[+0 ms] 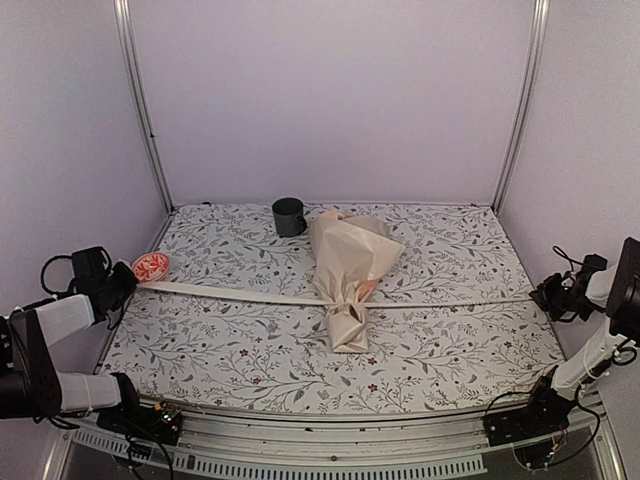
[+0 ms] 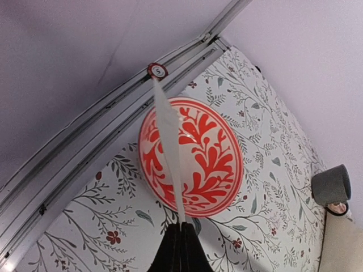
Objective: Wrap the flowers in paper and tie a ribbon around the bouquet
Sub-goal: Cross the half-tied ribbon over the folded bouquet.
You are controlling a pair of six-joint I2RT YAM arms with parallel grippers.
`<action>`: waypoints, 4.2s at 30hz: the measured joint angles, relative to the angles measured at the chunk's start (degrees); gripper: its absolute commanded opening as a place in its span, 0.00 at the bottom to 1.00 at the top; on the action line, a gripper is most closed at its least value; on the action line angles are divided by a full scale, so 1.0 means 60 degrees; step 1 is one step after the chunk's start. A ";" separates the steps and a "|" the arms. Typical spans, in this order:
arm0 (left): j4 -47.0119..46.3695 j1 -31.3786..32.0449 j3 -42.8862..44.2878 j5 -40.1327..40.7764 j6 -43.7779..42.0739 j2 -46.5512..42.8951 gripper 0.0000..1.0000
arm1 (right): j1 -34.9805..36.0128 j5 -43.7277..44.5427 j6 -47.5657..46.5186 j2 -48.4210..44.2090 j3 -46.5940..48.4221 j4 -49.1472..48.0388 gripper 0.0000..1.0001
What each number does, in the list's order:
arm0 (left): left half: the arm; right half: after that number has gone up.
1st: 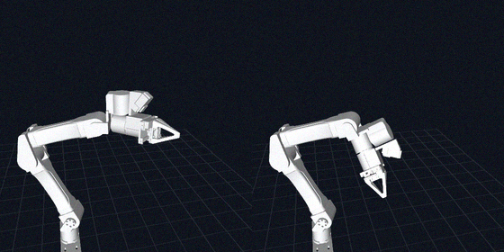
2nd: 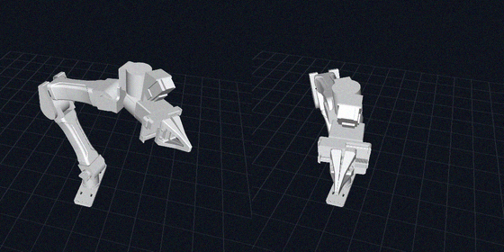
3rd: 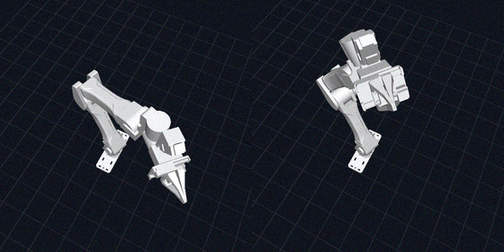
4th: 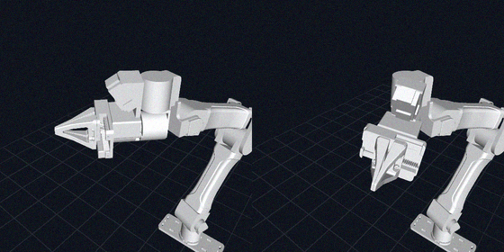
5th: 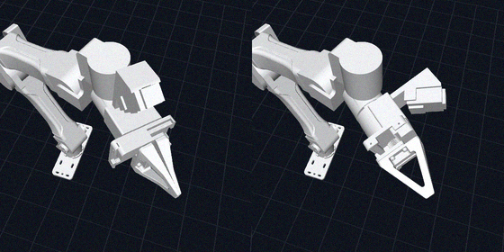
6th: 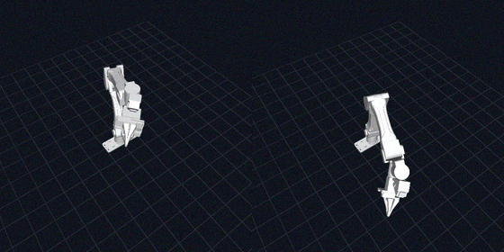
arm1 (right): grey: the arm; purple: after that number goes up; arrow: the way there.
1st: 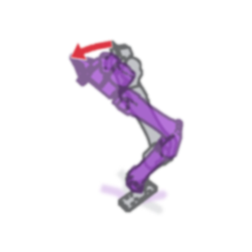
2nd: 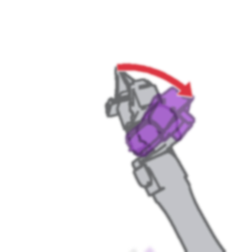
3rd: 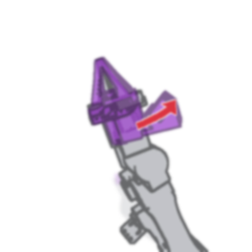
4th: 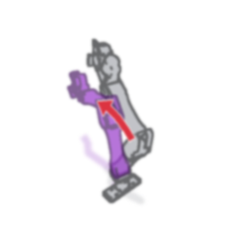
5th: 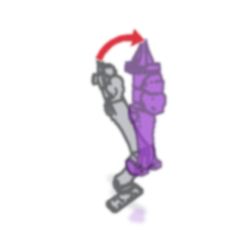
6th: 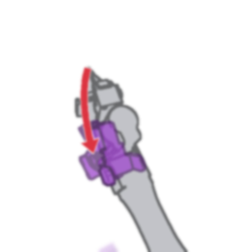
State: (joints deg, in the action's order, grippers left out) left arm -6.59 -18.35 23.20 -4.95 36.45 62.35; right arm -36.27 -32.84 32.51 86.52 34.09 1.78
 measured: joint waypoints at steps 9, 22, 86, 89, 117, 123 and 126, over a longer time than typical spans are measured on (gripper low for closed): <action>0.0033 0.5490 0.1723 0.2135 -0.0182 -0.0437 0.00 | 0.4164 0.1483 -0.0120 -0.0925 0.0535 -0.0018 0.00; 0.0062 0.9548 0.5038 0.4513 -0.2422 0.0557 0.00 | 0.9009 0.2160 -0.0120 -0.2204 0.1166 0.1486 0.00; 0.0080 0.9606 0.6164 -0.0594 -0.3672 -0.0688 0.00 | 1.2961 0.3293 -0.2645 -0.0780 0.4947 0.4878 0.96; -0.0350 0.9613 0.6335 -0.1432 -0.3978 -0.0623 0.00 | 1.3515 0.1279 -0.4018 0.0426 0.6335 0.4000 0.90; -0.1614 0.9176 0.7883 -0.2849 -0.3377 0.1490 0.00 | 1.4899 0.1541 -0.5140 0.4404 0.7038 -0.2029 0.74; -0.1676 0.9092 0.8018 -0.2863 -0.3198 0.1610 0.00 | 1.4921 0.2535 -0.4809 0.4798 0.7085 -0.2790 0.44; -0.1687 0.9082 0.8018 -0.2878 -0.3144 0.1621 0.00 | 1.4917 0.2820 -0.4688 0.4958 0.7082 -0.2769 0.28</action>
State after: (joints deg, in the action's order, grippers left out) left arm -16.71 36.14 71.31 -22.22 17.58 72.07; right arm 53.23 -15.92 4.38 116.27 76.58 -14.83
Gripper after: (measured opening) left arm 0.004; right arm 0.404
